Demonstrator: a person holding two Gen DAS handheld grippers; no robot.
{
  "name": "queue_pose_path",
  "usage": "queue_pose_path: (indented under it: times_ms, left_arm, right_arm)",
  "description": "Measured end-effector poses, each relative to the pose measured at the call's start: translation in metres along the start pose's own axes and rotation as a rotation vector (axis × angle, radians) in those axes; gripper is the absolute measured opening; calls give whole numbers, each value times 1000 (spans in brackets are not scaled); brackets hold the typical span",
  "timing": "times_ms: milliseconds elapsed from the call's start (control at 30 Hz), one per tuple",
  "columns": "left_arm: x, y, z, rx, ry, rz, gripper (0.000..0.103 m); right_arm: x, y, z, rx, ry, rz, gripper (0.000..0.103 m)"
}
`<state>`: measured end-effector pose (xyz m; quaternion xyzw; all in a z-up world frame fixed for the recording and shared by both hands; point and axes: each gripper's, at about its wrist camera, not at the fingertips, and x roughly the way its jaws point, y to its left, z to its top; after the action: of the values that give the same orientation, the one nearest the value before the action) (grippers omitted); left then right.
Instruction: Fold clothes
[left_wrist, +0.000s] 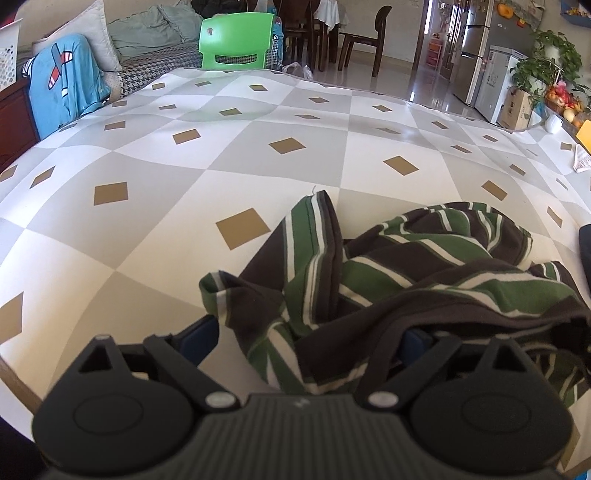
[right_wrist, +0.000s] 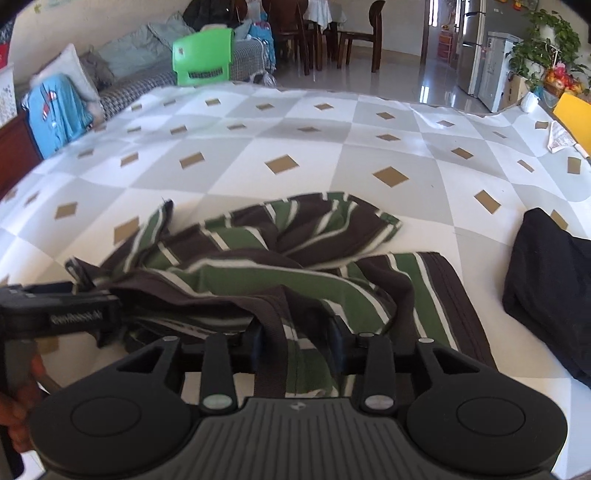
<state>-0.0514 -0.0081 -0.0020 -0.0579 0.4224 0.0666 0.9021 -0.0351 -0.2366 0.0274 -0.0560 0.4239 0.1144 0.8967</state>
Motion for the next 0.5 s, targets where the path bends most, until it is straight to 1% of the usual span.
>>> queue_pose_path:
  times_ms: [33,133,233,367,500]
  left_arm:
    - [0,0,0,3,0,6,98]
    - [0,1,-1,11,-6,46,99]
    - [0,4,-1,14,-13,86,101]
    - [-3,10,0,-19,-24,115,102]
    - [-13,15,6,-44,-81,144,103]
  right_arm:
    - [2,-1,-1,-4,12,-15,34]
    - [2,-10,-1,43,2,-76,34]
    - [-9,-17,2,82,-69,-115,26]
    - [-19,-10,6,72,-138,-158,26]
    - [-27,-11,9,117,-189,-166,26]
